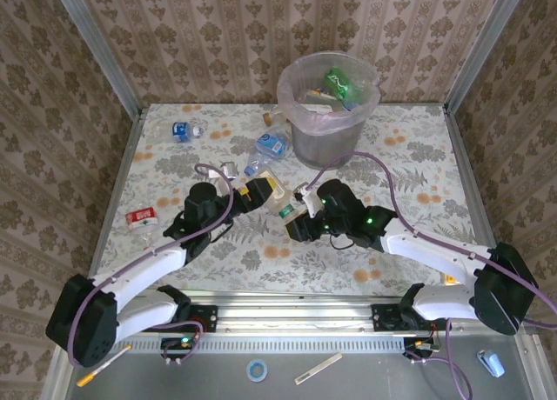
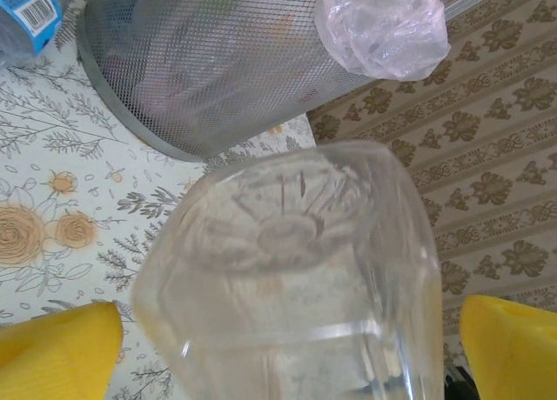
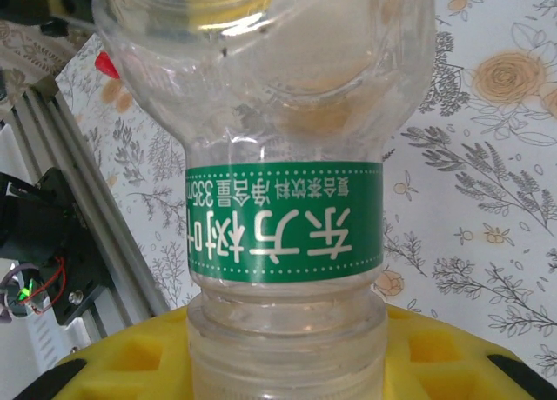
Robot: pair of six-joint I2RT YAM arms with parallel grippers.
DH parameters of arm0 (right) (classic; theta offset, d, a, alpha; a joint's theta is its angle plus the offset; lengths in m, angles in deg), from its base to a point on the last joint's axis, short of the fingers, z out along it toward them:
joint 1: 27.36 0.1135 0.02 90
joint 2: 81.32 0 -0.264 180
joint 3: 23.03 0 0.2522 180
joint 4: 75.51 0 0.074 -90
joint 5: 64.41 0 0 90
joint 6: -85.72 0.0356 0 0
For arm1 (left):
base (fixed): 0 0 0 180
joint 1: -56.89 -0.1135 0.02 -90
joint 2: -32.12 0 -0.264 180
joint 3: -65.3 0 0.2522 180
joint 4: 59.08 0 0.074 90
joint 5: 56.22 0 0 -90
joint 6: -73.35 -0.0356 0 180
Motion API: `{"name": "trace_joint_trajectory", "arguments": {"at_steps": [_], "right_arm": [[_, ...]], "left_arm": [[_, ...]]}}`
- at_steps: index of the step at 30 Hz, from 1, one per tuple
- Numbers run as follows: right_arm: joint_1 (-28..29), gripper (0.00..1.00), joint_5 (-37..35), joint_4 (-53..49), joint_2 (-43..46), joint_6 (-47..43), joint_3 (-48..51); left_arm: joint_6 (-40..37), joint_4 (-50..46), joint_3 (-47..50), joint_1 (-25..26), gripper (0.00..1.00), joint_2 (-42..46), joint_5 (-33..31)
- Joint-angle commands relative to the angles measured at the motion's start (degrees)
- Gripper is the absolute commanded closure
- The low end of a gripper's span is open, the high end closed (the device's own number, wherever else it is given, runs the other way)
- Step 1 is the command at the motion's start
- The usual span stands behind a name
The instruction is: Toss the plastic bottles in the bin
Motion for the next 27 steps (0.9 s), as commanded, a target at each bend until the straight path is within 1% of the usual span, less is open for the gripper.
{"name": "trace_joint_trajectory", "arguments": {"at_steps": [1,4,7,10,14,18,22,23,24,27], "right_arm": [[0.8,0.74,-0.8,0.3,1.9,0.2,0.5],[0.8,0.74,-1.0,-0.1,2.6,0.1,0.6],[0.7,0.74,-1.5,-0.8,3.1,-0.3,0.4],[0.6,0.73,-2.2,-1.4,2.8,-0.3,0.1],[0.4,0.68,-3.0,-1.7,2.2,0.1,0.0],[0.1,0.58,-2.8,-1.6,2.1,0.5,0.1],[0.0,0.49,-2.8,-1.8,2.4,0.6,0.0],[-0.1,0.46,-2.9,-1.9,2.5,0.5,0.1],[-0.1,0.40,-3.3,-2.1,2.6,0.6,0.0],[-0.3,0.31,-3.8,-2.3,3.2,0.8,0.3]], "left_arm": [[1.1,5.0,-1.4,0.5,0.08,-1.1,1.6],[1.2,5.4,-1.2,0.5,0.21,-1.5,1.7],[0.9,5.5,-1.2,0.5,0.31,-1.5,1.7],[0.5,5.3,-1.5,0.5,0.40,-1.5,2.0],[-0.3,5.1,-1.8,0.5,0.46,-1.0,2.1],[-1.6,3.8,-2.5,0.5,0.54,-0.6,2.3],[-2.8,1.9,-3.3,0.5,0.58,-0.3,2.3],[-3.2,1.5,-3.5,0.5,0.59,-0.3,2.3],[-3.5,0.9,-3.6,0.5,0.59,-0.2,2.3],[-4.7,-0.4,-4.0,0.5,0.60,0.4,2.1]]}}
